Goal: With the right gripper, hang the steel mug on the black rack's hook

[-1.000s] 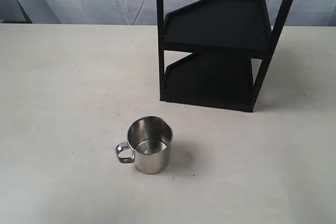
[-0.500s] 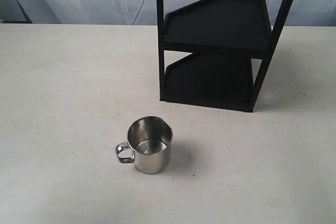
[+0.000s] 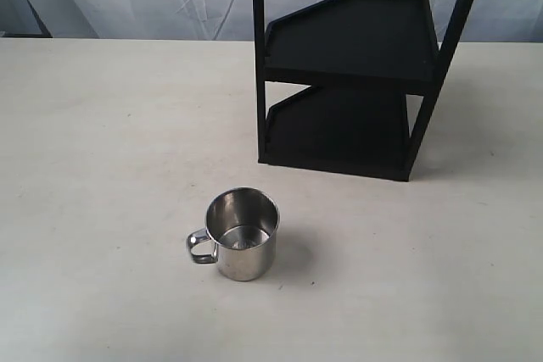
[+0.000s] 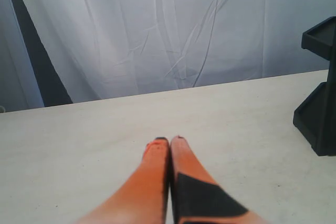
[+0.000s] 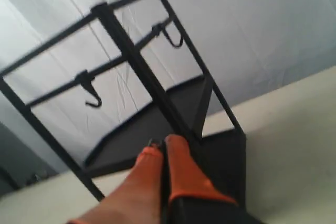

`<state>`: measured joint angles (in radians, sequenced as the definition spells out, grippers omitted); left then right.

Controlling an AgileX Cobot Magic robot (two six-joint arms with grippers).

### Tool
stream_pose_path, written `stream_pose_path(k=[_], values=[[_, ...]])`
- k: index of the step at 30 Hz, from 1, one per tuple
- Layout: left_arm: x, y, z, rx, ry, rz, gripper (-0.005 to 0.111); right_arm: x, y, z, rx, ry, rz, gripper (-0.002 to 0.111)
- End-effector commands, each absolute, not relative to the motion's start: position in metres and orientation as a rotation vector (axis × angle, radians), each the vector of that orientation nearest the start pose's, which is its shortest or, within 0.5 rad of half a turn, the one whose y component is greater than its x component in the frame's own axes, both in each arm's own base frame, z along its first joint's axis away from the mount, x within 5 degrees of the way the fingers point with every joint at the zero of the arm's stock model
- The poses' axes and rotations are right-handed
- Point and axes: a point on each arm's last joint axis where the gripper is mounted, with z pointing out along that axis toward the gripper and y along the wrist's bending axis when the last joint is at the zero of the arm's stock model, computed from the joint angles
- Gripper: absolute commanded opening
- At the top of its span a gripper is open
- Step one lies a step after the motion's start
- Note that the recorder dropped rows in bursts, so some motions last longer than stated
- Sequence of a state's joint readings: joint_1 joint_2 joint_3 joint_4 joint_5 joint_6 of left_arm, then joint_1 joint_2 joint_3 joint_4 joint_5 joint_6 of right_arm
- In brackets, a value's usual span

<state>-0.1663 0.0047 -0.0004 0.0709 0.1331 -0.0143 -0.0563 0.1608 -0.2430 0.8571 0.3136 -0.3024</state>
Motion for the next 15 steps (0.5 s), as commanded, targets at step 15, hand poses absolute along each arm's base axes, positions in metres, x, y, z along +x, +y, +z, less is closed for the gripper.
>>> stream_pose_path(k=[15], values=[[0.056,-0.009,0.202,0.174,1.602,-0.083,0.002,0.214,0.114,0.274,-0.606,2.561,0.591,0.000]])
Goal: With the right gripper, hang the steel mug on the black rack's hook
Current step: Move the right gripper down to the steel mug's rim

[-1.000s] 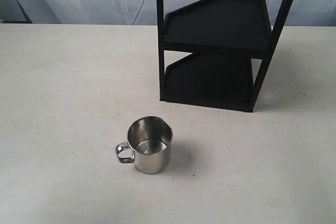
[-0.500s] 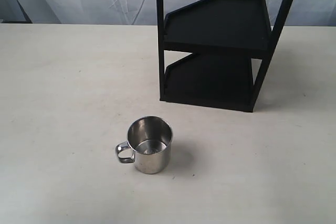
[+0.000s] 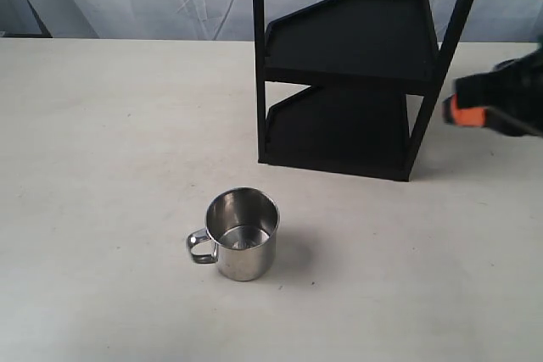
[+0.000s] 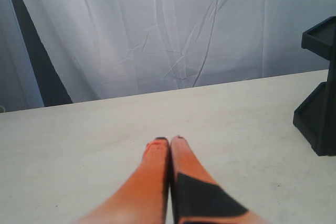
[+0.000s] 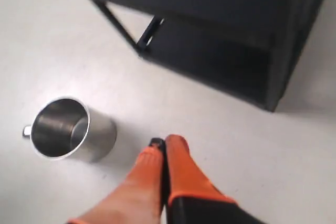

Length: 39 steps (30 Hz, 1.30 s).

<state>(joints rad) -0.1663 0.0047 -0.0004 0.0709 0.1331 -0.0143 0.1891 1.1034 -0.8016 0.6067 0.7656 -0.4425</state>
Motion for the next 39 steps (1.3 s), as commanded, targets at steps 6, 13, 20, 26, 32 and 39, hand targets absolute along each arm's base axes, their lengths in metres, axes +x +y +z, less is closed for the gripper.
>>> stream_pose_path(k=[6,13,20,26,32,39], values=[[0.056,-0.009,0.202,0.174,1.602,-0.083,0.002,0.226,0.184,0.238,-0.795,2.752,0.481,0.000],[0.056,-0.009,0.202,0.174,1.602,-0.083,0.002,0.245,0.227,0.221,-0.743,2.828,0.463,0.037],[0.056,-0.009,0.202,0.174,1.602,-0.083,0.002,0.259,0.238,0.208,-0.738,2.836,0.449,0.056],[0.056,-0.009,0.202,0.174,1.602,-0.083,0.002,0.266,0.243,0.189,-0.723,2.849,0.436,0.043],[0.056,-0.009,0.202,0.174,1.602,-0.083,0.002,0.275,0.249,0.176,-0.679,2.806,0.451,0.043],[0.056,-0.009,0.202,0.174,1.602,-0.083,0.002,0.279,0.252,0.162,-0.655,2.810,0.451,0.004]])
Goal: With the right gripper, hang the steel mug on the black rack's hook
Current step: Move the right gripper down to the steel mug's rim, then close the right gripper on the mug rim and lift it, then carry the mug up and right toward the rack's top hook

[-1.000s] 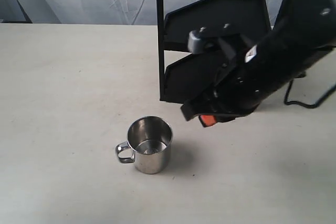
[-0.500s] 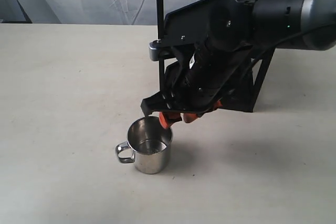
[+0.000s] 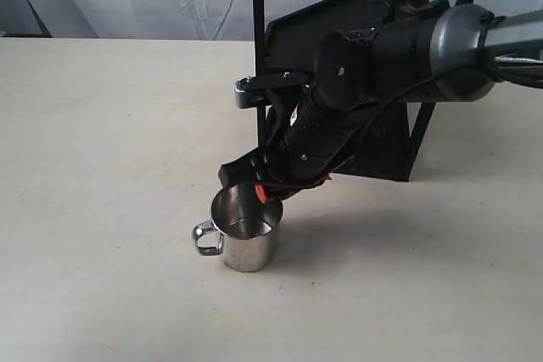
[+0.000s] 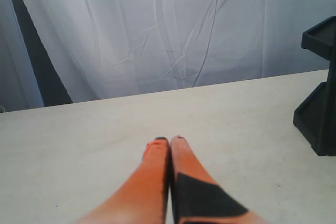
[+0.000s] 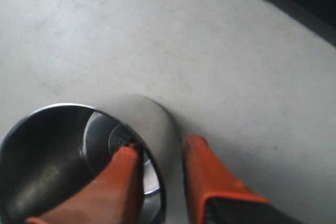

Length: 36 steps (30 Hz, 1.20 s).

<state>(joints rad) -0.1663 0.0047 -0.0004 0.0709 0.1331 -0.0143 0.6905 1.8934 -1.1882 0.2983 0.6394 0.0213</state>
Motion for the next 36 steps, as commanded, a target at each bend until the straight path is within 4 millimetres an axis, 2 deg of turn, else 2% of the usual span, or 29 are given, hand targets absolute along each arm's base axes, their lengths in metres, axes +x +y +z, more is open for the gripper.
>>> stream_pose_path(k=[1,6,12,15,19,21,25,30,33,36], values=[[0.056,-0.009,0.202,0.174,1.602,-0.083,0.002,0.279,0.252,0.160,-0.657,2.819,0.447,-0.001],[0.056,-0.009,0.202,0.174,1.602,-0.083,0.002,0.274,0.250,0.159,-0.667,2.884,0.456,-0.001],[0.056,-0.009,0.202,0.174,1.602,-0.083,0.002,0.263,0.249,0.186,-0.472,2.836,0.657,-0.001],[0.056,-0.009,0.202,0.174,1.602,-0.083,0.002,0.247,0.237,0.200,-0.387,2.793,0.725,-0.001],[0.056,-0.009,0.202,0.174,1.602,-0.083,0.002,0.215,0.211,0.207,-0.280,2.774,0.785,-0.001],[0.056,-0.009,0.202,0.174,1.602,-0.083,0.002,0.201,0.200,0.212,-0.163,2.725,0.848,-0.001],[0.056,-0.009,0.202,0.174,1.602,-0.083,0.002,0.177,0.174,0.225,0.223,2.571,1.030,-0.001],[0.056,-0.009,0.202,0.174,1.602,-0.083,0.002,0.157,0.143,0.226,0.624,2.378,1.140,-0.001],[0.056,-0.009,0.202,0.174,1.602,-0.083,0.002,0.150,0.127,0.225,0.759,2.277,1.143,-0.001],[0.056,-0.009,0.202,0.174,1.602,-0.083,0.002,0.144,0.117,0.229,0.786,2.210,1.152,-0.001]])
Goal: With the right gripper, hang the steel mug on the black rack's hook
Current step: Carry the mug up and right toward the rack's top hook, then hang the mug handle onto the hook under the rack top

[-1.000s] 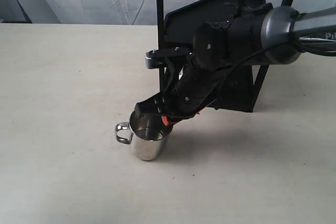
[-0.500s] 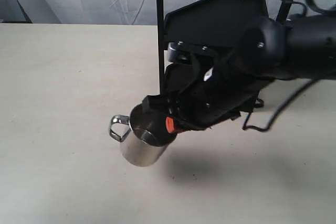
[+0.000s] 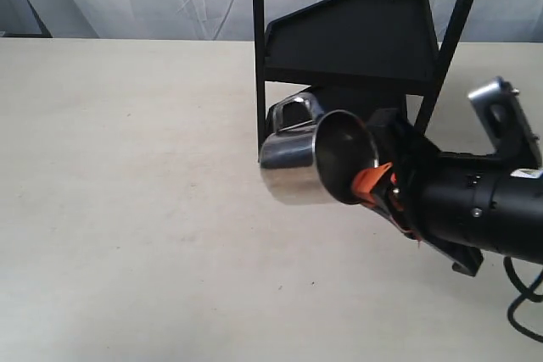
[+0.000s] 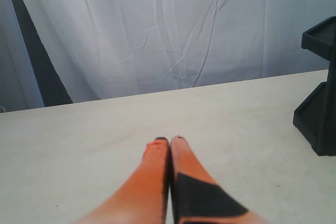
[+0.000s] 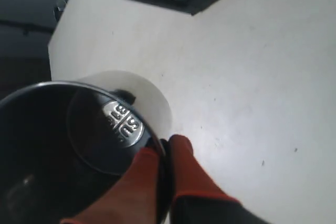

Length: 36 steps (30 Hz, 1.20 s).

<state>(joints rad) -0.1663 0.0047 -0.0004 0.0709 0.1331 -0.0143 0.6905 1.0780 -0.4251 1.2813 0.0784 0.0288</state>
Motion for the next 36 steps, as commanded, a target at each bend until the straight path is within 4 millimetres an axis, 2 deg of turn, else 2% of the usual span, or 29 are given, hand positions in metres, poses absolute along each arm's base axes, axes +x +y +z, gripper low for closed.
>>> stream_pose_path(k=[1,8,16,22,26,30,33,36], values=[[0.056,-0.009,0.202,0.174,1.602,-0.083,0.002,0.143,0.116,0.230,0.787,2.193,1.154,-0.001],[0.056,-0.009,0.202,0.174,1.602,-0.083,0.002,0.145,0.098,0.249,0.821,1.980,1.124,-0.001],[0.056,-0.009,0.202,0.174,1.602,-0.083,0.002,0.152,0.085,0.257,0.886,1.813,1.043,-0.001],[0.056,-0.009,0.202,0.174,1.602,-0.083,0.002,0.155,0.092,0.266,0.779,1.819,1.055,-0.001],[0.056,-0.009,0.202,0.174,1.602,-0.083,0.002,0.159,0.099,0.259,0.785,1.883,1.054,-0.001],[0.056,-0.009,0.202,0.174,1.602,-0.083,0.002,0.166,0.099,0.254,0.852,1.856,1.020,-0.001],[0.056,-0.009,0.202,0.174,1.602,-0.083,0.002,0.169,0.098,0.261,0.853,1.804,1.017,-0.001],[0.056,-0.009,0.202,0.174,1.602,-0.083,0.002,0.174,0.106,0.263,0.782,1.847,1.016,-0.001]])
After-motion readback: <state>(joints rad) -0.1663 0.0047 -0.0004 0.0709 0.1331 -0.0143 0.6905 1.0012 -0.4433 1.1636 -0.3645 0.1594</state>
